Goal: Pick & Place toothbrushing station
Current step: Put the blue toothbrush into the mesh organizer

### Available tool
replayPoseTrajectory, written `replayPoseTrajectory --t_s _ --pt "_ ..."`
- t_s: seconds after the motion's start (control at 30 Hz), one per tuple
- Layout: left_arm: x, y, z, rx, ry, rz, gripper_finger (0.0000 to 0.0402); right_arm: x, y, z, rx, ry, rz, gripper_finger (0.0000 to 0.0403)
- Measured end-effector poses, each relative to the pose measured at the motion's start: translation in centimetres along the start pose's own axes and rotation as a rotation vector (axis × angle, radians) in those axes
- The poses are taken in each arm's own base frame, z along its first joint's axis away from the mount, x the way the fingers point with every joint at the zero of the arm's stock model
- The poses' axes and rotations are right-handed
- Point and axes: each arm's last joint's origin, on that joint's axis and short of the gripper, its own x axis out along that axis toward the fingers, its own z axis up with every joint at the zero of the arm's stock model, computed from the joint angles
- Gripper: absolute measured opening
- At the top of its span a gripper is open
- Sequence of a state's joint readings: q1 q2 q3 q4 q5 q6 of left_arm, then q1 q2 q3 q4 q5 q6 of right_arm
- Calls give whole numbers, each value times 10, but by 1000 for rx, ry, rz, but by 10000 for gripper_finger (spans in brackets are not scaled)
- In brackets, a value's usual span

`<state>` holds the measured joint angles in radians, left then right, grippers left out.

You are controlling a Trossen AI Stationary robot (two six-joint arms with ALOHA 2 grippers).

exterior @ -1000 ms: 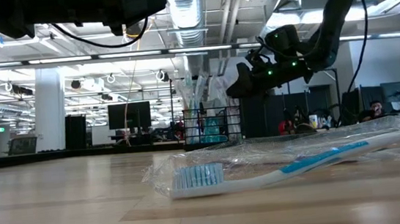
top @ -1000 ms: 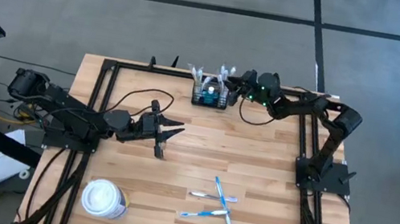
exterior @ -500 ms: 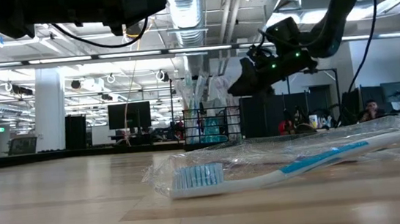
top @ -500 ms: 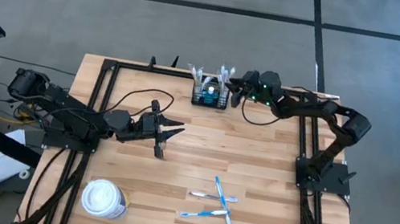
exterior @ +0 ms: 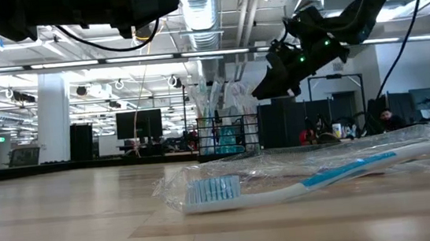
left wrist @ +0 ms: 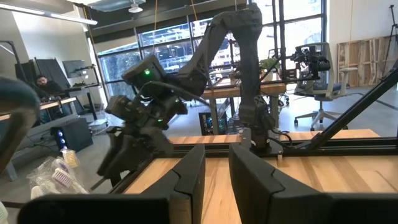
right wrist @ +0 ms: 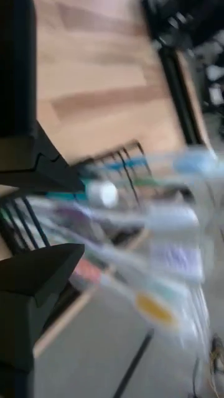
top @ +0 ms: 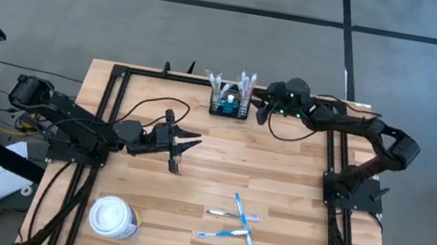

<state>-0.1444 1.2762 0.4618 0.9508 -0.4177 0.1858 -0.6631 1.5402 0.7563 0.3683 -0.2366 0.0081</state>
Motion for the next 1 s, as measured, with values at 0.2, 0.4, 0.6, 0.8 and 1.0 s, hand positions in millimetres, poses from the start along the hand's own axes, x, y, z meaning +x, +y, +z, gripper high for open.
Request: replayPoseTrajectory --t_s 0.2,0.4,0.6,0.8,1.0 --pt "0 0 0 0 0 0 67 -14 27 1 -54 106 77 133" --pt "0 0 0 0 0 0 67 -31 57 -1 -85 210 199 133" --pt "0 0 0 0 0 0 67 -41 82 -13 -103 349 277 129" --pt "0 0 0 0 0 0 67 -45 112 -25 -143 444 366 128" --pt "0 0 0 0 0 0 67 -51 140 -31 -187 460 452 128"
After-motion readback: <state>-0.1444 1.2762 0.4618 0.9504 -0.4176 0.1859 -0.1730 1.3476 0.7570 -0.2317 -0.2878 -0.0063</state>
